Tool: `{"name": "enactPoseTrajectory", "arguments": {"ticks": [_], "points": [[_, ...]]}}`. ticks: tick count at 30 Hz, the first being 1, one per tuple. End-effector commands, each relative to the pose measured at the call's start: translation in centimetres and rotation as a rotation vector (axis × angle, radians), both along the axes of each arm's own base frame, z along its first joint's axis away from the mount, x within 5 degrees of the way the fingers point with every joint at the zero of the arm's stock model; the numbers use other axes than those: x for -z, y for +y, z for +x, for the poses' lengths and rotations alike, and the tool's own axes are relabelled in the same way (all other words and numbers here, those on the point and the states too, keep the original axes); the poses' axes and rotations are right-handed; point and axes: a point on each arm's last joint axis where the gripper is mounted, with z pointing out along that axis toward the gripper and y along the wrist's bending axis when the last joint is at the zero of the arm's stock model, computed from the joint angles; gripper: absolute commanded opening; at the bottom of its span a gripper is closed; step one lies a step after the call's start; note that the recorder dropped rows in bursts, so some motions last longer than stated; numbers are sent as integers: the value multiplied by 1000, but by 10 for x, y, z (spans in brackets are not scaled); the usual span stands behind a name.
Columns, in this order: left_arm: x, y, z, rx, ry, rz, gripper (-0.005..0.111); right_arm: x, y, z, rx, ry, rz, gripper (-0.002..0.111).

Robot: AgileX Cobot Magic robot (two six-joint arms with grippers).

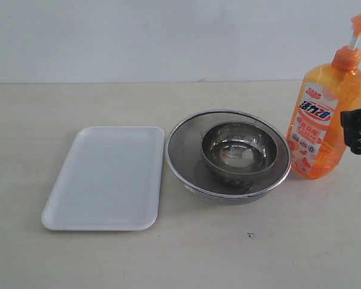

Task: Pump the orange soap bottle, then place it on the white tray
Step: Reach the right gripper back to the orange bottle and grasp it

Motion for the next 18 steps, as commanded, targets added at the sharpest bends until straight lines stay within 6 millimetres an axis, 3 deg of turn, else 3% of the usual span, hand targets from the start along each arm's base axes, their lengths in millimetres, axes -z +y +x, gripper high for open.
{"name": "enactPoseTrajectory", "arguments": {"ticks": [1,18], "points": [[0,0,0,-5,-7,-12,5,9,1,6,-11,12,-37,90],[0,0,0,-5,-7,-12,5,35,10,36,-36,-56,-9,90]]}}
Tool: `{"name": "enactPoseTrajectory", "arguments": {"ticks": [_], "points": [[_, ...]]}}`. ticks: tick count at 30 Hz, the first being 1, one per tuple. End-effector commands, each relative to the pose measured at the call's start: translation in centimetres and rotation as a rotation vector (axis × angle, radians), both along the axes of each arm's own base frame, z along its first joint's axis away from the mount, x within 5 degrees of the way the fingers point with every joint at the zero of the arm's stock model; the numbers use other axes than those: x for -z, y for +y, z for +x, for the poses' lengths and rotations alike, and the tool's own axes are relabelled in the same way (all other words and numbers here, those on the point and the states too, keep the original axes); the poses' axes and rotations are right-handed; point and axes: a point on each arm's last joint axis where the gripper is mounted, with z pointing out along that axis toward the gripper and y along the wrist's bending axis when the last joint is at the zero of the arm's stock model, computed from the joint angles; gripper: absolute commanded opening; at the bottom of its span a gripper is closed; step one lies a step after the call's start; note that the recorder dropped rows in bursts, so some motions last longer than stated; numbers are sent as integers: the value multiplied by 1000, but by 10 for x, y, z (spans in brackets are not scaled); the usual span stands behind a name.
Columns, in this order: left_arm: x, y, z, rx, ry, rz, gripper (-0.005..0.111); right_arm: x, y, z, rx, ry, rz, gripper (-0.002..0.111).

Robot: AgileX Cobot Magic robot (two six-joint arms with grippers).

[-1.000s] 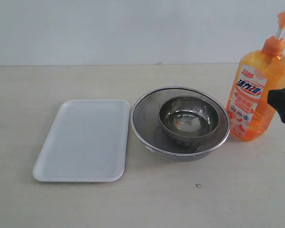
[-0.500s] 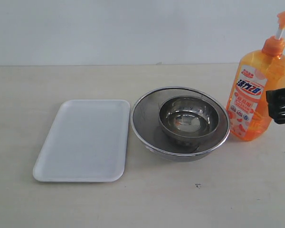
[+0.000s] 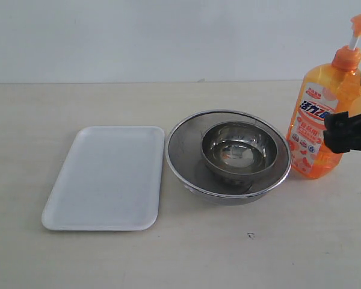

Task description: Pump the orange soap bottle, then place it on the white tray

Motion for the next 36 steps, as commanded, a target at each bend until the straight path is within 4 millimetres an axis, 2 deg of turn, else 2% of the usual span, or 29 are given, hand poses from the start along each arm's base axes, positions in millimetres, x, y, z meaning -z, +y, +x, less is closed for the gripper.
{"name": "enactPoseTrajectory", "arguments": {"ticks": [1,19,29,36], "points": [[0,0,0,-5,-7,-12,5,6,5,7,-37,-45,5,90],[0,0,0,-5,-7,-12,5,32,8,35,-30,-81,-48,90],[0,0,0,-5,-7,-12,5,47,19,49,-104,-53,22,90],[0,0,0,-5,-7,-12,5,48,23,52,-121,-52,64,88]]}}
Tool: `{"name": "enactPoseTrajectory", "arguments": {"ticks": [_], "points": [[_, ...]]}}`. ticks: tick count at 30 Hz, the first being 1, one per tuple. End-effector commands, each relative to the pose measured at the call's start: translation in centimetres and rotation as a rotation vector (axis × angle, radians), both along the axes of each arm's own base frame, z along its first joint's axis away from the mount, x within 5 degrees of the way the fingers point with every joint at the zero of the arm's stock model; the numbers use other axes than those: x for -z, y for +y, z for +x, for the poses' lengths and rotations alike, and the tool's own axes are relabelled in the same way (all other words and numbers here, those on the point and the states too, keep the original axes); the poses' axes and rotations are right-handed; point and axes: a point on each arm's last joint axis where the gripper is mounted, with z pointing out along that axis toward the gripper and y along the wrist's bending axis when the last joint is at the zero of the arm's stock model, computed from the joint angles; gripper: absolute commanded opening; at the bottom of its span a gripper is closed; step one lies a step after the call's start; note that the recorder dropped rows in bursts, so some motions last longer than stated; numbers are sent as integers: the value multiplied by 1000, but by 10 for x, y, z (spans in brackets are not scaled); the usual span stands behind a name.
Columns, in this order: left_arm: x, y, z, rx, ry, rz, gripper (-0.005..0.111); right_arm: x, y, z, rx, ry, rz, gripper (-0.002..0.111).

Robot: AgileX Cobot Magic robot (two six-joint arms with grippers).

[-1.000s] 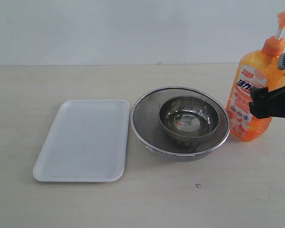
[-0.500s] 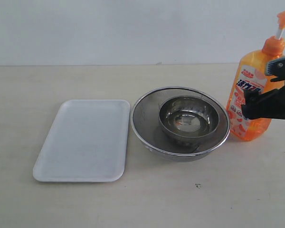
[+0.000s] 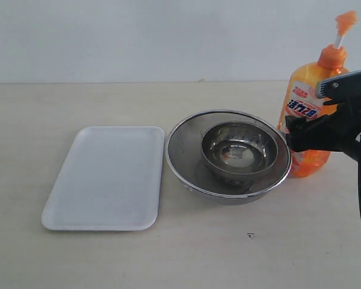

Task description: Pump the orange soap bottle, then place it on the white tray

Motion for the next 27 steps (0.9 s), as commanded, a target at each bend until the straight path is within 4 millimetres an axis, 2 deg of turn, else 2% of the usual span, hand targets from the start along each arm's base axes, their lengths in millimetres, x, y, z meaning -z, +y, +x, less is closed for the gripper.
{"name": "enactPoseTrajectory", "arguments": {"ticks": [1,9,16,22,27], "points": [[0,0,0,-5,-7,-12,5,-1,1,2,-7,-4,21,84],[0,0,0,-5,-7,-12,5,-1,1,2,-7,-11,23,29],[0,0,0,-5,-7,-12,5,-2,-1,2,32,-13,41,2],[0,0,0,-5,-7,-12,5,-1,-7,-1,105,28,68,0],[0,0,0,-5,-7,-12,5,-13,-9,-13,90,19,31,0]]}}
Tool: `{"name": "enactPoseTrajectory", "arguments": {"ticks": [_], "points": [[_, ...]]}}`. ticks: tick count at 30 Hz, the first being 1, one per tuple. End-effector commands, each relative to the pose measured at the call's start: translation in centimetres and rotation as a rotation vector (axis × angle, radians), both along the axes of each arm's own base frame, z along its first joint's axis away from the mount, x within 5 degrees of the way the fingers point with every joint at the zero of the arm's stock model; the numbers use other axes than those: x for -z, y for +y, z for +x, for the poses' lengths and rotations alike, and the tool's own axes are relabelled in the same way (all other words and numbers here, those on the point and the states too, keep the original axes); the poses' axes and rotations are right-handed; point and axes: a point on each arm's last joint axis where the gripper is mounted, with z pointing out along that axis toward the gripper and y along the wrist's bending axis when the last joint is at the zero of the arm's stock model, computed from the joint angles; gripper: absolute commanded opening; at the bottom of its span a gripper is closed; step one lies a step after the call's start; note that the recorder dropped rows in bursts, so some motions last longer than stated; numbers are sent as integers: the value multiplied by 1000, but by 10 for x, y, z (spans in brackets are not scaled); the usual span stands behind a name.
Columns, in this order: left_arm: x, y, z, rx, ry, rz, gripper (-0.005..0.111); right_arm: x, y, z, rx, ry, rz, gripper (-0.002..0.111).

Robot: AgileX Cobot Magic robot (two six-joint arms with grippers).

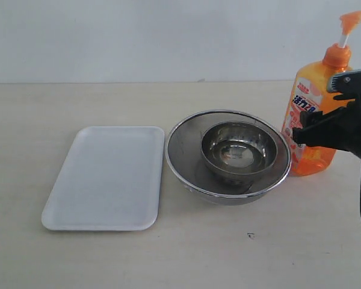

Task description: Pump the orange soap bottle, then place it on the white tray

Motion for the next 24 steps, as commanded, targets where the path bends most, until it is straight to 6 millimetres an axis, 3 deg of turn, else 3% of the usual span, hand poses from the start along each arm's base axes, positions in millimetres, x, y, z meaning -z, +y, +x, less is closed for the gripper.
{"name": "enactPoseTrajectory", "arguments": {"ticks": [1,6,12,20,24], "points": [[0,0,0,-5,-7,-12,5,-11,-1,-14,-10,-1,-35,0],[0,0,0,-5,-7,-12,5,-18,4,-36,-13,-26,-98,0],[0,0,0,-5,-7,-12,5,-11,16,-58,2,-77,-82,0],[0,0,0,-5,-7,-12,5,4,4,-80,122,-46,62,0],[0,0,0,-5,-7,-12,5,6,4,-82,132,-24,99,0]]}}
